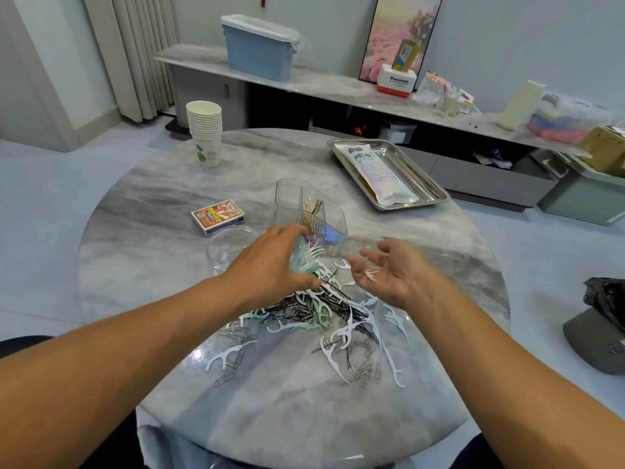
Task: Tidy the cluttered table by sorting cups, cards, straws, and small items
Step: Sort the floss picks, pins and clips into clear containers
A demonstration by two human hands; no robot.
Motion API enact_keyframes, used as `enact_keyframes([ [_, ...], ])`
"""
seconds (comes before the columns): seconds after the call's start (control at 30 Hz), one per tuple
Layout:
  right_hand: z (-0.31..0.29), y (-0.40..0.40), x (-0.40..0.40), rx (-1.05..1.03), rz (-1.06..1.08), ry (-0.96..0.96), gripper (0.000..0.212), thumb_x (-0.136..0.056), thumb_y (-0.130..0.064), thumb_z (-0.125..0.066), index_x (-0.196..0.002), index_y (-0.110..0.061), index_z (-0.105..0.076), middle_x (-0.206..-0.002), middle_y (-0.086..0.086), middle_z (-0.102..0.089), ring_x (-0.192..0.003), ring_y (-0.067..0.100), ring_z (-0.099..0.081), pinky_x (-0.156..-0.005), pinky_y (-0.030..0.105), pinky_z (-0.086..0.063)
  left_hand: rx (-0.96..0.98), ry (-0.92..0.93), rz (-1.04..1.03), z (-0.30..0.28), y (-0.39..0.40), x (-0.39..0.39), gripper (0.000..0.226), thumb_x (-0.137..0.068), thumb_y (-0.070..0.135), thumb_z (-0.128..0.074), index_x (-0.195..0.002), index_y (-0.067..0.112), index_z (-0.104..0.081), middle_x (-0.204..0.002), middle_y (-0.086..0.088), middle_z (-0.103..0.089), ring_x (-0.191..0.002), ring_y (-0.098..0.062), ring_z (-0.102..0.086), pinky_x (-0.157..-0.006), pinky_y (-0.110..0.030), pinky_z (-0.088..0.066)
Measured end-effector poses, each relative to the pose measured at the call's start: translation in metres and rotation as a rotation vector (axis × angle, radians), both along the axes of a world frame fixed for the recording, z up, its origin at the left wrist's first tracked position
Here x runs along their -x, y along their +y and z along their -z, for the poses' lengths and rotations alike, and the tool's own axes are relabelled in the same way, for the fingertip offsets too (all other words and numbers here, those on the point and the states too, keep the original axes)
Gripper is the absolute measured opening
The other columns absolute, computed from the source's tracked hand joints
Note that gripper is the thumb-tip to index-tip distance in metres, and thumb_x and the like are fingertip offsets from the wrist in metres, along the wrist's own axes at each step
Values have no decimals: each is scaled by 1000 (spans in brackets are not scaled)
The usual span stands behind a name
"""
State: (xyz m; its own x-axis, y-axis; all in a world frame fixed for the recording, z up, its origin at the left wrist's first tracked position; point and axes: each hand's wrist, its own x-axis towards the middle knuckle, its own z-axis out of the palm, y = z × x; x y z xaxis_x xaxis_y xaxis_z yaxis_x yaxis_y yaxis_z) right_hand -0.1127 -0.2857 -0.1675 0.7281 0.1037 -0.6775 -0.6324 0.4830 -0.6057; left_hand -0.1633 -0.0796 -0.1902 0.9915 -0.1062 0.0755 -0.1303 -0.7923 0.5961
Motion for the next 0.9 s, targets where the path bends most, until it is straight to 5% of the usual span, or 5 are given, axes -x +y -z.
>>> enact_keyframes([
  [0.23,5,-8,-2,170,-164,-69,55,-95,23,-34,-148,10,-32,-143,32,-42,-119,45,-60,-71,41,-63,-73,-7,8,-3,1,0,92,-74,60,-78,-148,34,-31,-142,5,-44,-124,-17,-50,-98,-39,-48],
  [0.37,-12,-2,9,430,-371,-311,50,-95,16,-55,-142,5,-41,-102,29,-72,-84,31,-76,-70,32,-64,-116,-1,27,-3,0,2,91,-75,56,-80,-149,34,-32,-137,6,-45,-121,-15,-49,-92,-33,-46],
  [0.57,-28,0,16,946,-682,-643,16,-90,-17,-77,-93,-1,-73,-70,5,-72,-51,9,-58,-44,19,-41,-154,-12,45,-1,-1,1,92,-74,54,-82,-149,36,-32,-141,6,-43,-126,-16,-46,-96,-35,-45],
  [0.77,-20,15,22,795,-824,-719,18,-98,-16,-68,-114,-9,-72,-82,7,-74,-56,8,-57,-48,18,-43,-124,-23,82,-1,-3,1,93,-73,54,-83,-149,36,-32,-143,7,-42,-128,-16,-46,-99,-36,-45],
  [0.9,-26,9,17,890,-598,-783,11,-98,-24,-66,-104,-16,-71,-79,7,-74,-55,14,-54,-51,22,-45,-97,-36,45,-3,-3,1,91,-73,55,-82,-147,36,-32,-137,7,-45,-120,-14,-49,-91,-33,-45],
])
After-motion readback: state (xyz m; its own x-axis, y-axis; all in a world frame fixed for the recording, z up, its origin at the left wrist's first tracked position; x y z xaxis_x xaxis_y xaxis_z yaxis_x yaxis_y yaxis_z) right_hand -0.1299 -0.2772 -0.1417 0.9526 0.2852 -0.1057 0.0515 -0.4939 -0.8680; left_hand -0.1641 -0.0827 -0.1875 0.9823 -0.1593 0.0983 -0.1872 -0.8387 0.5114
